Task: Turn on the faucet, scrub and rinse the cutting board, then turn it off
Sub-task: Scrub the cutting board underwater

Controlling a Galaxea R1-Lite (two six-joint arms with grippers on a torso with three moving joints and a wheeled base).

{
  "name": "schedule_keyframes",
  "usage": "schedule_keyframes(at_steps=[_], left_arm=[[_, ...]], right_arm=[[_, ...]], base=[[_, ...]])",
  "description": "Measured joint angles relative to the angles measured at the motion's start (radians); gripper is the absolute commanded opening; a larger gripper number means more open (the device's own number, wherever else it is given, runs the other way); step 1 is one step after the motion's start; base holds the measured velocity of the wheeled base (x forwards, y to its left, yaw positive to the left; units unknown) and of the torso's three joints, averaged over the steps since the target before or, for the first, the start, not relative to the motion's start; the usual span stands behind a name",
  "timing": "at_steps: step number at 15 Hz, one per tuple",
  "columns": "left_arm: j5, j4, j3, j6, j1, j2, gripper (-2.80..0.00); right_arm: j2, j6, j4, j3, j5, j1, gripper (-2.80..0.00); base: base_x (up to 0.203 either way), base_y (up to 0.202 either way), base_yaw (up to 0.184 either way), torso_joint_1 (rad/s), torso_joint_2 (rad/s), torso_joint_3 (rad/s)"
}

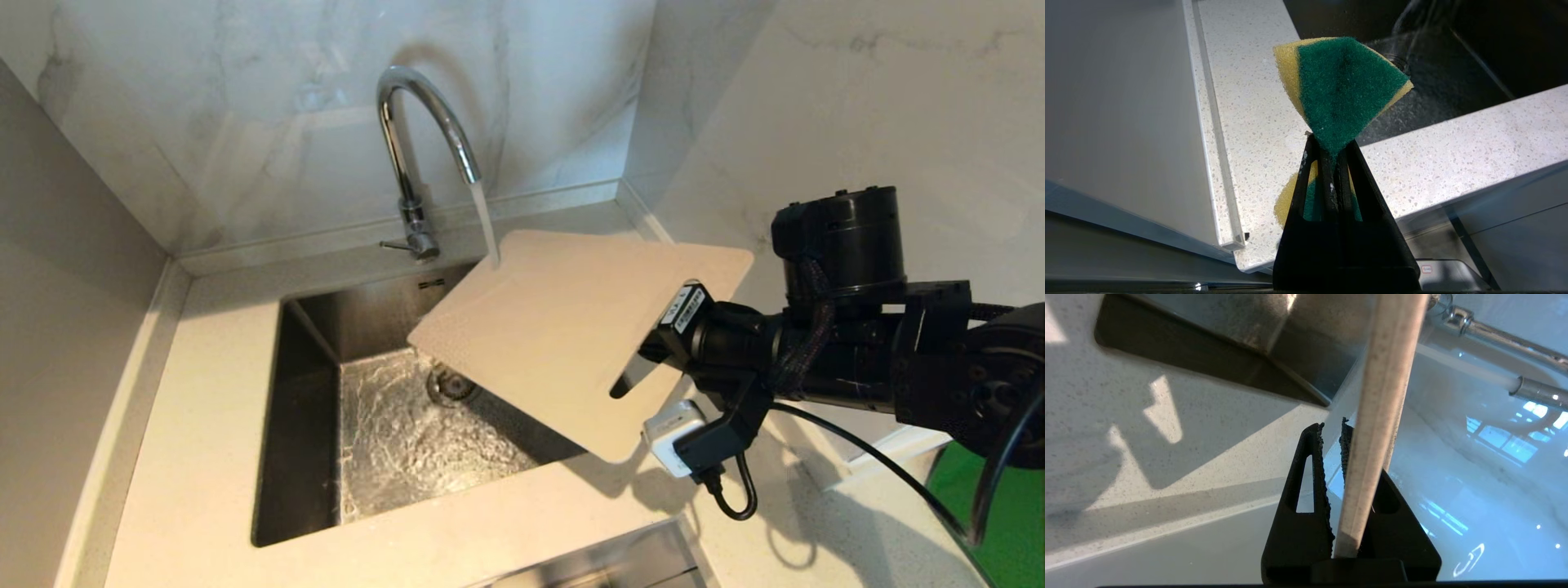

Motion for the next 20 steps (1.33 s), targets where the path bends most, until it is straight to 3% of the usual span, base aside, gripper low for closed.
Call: schedule_keyframes(at_steps=[11, 20], left_arm=[[0.0, 0.0, 0.0, 0.0, 0.0, 0.0, -2.8], [-0.001, -0.001, 0.0, 0.002, 0.0, 0.0, -2.8]], right_arm=[[-0.023, 0.001, 0.002, 0.04, 0.006, -0.005, -2.8], [-0.083, 0.058, 0.001, 0.122, 0.006, 0.162, -2.8]], base=[[0.0, 0.0, 0.0, 0.0, 0.0, 0.0], [0.0, 0.0, 0.0, 0.0, 0.0, 0.0]])
